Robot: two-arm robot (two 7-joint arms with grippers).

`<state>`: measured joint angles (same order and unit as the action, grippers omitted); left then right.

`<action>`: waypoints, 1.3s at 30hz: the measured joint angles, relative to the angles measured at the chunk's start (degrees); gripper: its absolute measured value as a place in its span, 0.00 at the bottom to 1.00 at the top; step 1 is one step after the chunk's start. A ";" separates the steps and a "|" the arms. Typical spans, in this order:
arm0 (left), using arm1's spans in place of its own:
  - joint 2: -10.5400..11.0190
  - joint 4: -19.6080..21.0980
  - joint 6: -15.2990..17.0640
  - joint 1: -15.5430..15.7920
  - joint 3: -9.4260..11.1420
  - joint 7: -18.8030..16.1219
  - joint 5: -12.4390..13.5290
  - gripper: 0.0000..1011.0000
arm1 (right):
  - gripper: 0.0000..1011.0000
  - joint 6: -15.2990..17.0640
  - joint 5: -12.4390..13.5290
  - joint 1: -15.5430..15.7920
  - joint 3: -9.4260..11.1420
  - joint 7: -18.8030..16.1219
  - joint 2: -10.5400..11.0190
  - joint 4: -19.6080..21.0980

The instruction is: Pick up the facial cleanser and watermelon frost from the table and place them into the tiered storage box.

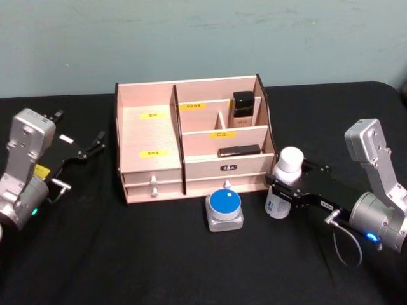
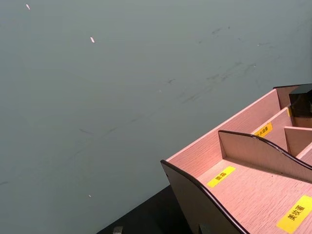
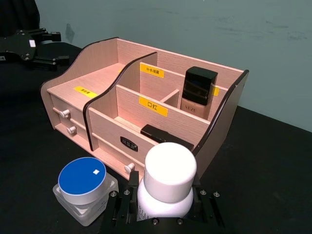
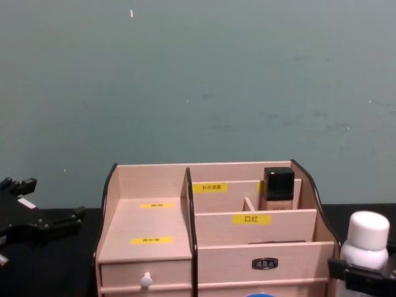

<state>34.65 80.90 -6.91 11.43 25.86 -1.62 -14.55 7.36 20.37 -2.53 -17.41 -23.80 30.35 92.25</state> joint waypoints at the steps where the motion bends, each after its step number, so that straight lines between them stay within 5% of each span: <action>1: 0.00 0.00 0.00 0.00 0.00 0.00 0.00 1.00 | 0.60 0.00 0.00 0.00 0.00 0.00 0.01 0.01; 20: 0.00 0.00 0.00 0.01 0.00 0.00 0.00 1.00 | 0.60 -0.24 0.66 0.80 0.39 -0.40 1.03 1.75; 39: 0.00 0.00 0.00 0.00 0.00 0.00 0.00 1.00 | 0.60 2.31 2.90 2.19 1.78 -2.00 5.60 13.72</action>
<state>34.65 80.90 -6.91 11.43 25.86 -1.62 -14.55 9.68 23.27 -0.34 -15.63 -25.79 35.95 105.97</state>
